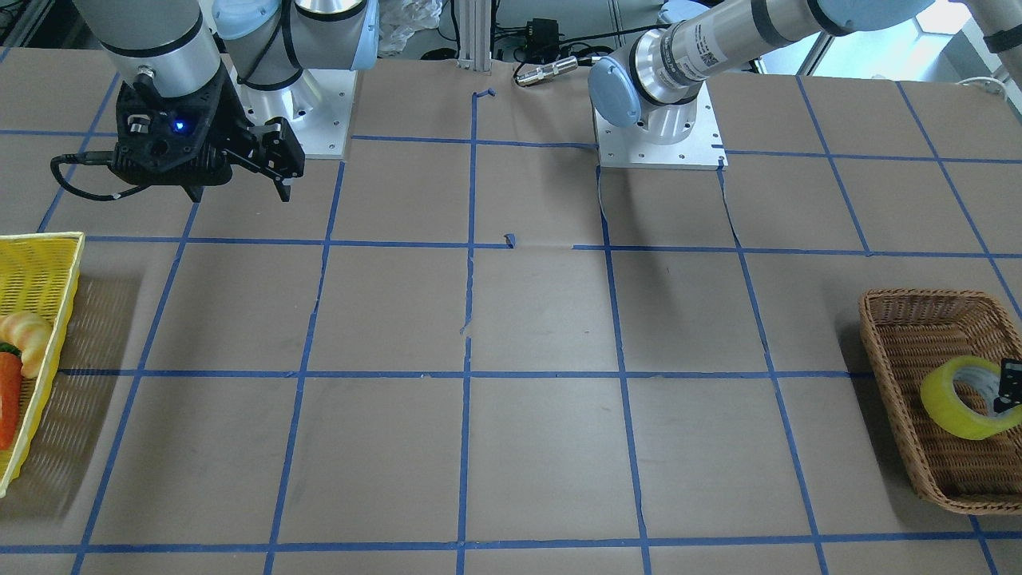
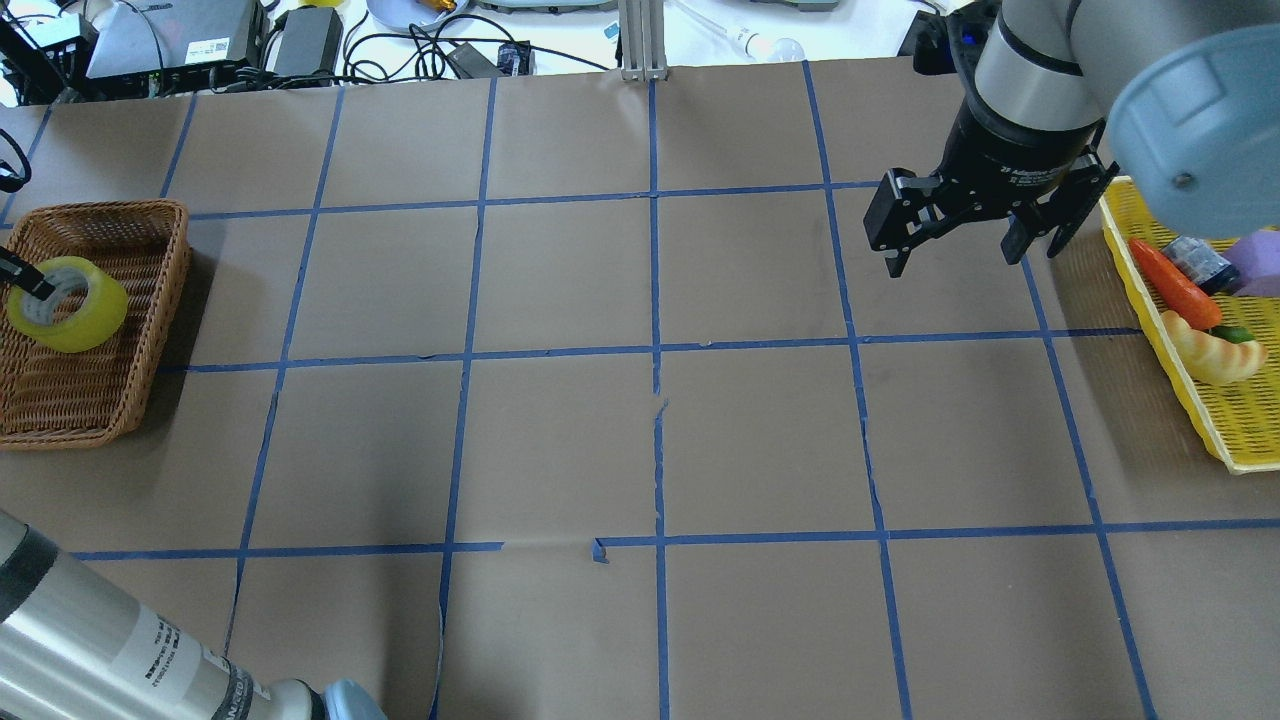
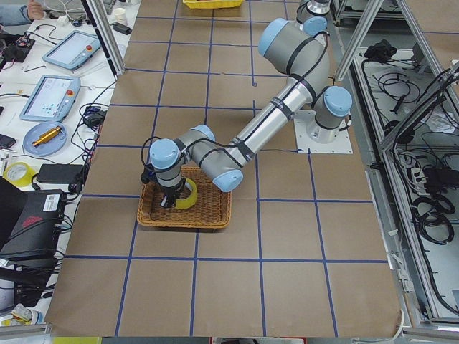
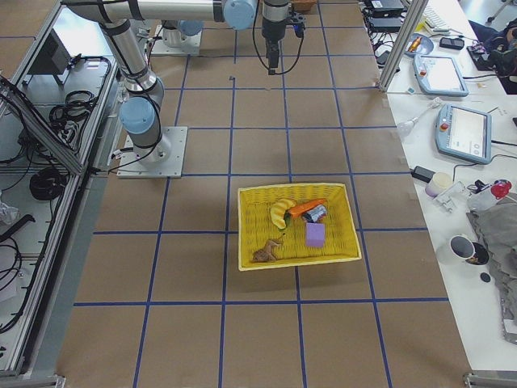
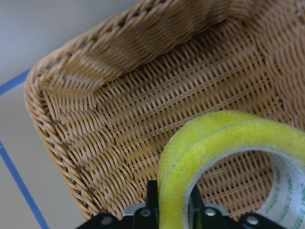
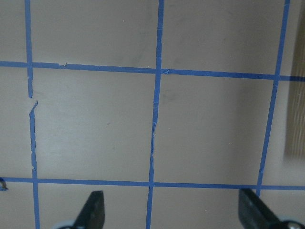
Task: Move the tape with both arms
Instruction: 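Carry the tape roll with the left gripper into the woven basket, then open the left gripper to release the tape roll in the basket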
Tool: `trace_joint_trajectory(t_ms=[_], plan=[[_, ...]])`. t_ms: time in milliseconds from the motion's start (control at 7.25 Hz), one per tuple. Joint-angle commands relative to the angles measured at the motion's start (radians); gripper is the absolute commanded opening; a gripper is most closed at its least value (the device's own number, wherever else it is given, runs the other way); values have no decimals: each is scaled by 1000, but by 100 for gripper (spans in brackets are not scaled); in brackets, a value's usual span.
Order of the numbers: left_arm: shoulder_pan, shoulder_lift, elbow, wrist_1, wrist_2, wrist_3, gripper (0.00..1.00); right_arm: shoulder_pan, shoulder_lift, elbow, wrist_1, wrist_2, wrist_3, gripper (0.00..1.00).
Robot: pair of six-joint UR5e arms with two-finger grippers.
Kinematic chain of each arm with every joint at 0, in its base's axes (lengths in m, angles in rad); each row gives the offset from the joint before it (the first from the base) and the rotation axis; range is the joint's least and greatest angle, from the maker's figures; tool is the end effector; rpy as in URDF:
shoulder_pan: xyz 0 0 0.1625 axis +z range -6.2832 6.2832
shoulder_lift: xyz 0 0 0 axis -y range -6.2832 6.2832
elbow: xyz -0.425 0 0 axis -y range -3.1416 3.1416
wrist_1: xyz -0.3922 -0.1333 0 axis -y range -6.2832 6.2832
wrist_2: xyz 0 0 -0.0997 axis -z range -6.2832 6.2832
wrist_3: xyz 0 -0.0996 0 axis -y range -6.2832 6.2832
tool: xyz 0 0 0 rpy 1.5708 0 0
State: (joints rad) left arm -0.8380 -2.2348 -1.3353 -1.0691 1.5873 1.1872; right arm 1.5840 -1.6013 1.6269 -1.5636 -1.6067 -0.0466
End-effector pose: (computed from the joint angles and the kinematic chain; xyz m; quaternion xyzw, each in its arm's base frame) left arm 0.3874 -0.6272 0.2422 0.2248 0.9737 -0.0142 0.0347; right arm 0.1360 -0.4737 0.4745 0.0302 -0.9992 -0.0167 0.0177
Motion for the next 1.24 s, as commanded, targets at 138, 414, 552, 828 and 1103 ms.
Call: trace_joint_trajectory(t_ms=[138,414,552,828,1103], plan=[[-3,44,5,-65,-20,-82,87,1,0,1,-1,1,1,100],[-59,183,11,-304,-73,-270,86,-1,0,1,2,-2,1,100],[-134,266,4,-361,-82,-332,86,-1,0,1,0,-6,1,100],[-301,415,-5,-483,-84,-627,87,1,0,-1,0,-4,-1,100],[-560,518,-51,-492,-76,-1022,93,2,-2,-1,0,4,-1,100]])
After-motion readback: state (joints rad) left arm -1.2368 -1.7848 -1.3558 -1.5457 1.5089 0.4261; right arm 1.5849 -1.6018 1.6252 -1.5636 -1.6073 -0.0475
